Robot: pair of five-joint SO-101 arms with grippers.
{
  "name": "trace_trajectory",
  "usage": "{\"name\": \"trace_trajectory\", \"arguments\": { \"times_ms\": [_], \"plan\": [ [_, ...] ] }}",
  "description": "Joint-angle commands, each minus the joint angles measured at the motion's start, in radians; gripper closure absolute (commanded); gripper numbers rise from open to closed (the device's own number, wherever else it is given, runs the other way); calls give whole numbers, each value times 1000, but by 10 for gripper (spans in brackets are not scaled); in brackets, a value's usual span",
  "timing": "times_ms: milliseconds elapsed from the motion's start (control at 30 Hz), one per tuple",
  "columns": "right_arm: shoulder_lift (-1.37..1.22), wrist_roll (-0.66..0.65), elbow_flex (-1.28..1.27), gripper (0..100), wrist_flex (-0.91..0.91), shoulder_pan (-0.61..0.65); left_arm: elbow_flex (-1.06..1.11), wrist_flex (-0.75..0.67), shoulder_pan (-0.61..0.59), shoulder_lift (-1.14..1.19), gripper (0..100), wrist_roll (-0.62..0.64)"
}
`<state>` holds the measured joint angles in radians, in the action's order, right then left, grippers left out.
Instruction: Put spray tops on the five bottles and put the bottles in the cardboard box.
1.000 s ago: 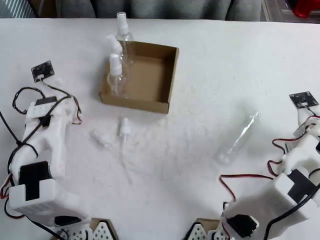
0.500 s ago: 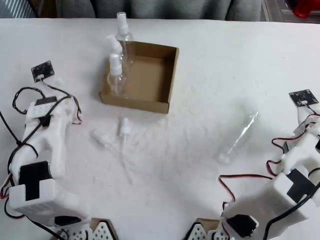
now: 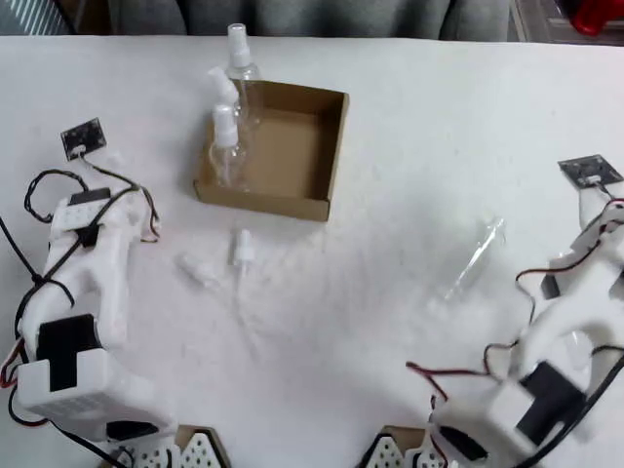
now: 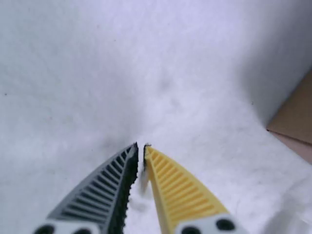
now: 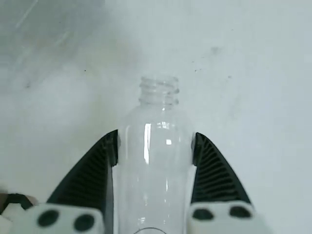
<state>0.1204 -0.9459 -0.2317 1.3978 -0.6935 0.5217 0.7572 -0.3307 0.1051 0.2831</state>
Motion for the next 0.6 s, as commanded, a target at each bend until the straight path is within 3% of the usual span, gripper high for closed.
{"name": "trace_trajectory", "arguments": {
  "times_ms": [0, 233, 433, 567],
  "plan": [
    [199, 35, -100, 982, 16, 50, -40, -21, 12, -8, 980, -11],
    [513, 241, -374, 982, -105, 228, -38, -17, 12, -8, 980, -74],
    [693, 512, -531, 978, -343, 377, -38, -15, 12, -8, 980, -77],
    [731, 572, -628, 981, -545, 483, -38, -14, 12, -8, 980, -78]
  ]
}}
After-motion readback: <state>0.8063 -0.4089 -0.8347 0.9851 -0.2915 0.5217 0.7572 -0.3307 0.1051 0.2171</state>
